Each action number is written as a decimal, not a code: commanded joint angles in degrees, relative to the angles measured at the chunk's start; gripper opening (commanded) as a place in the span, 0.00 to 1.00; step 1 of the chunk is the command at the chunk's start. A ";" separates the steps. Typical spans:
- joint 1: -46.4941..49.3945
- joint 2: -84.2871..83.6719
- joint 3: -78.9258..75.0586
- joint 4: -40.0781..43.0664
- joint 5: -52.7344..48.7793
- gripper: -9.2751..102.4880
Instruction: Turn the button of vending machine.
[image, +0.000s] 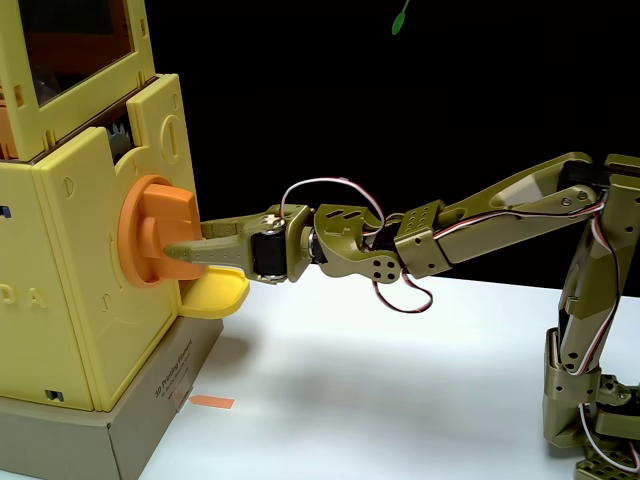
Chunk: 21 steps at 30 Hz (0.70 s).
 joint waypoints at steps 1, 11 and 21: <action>0.70 -0.79 -3.78 -1.32 -0.79 0.30; 0.44 -2.99 -4.92 -4.31 -2.20 0.22; -0.53 -3.25 -4.57 -4.39 -3.60 0.07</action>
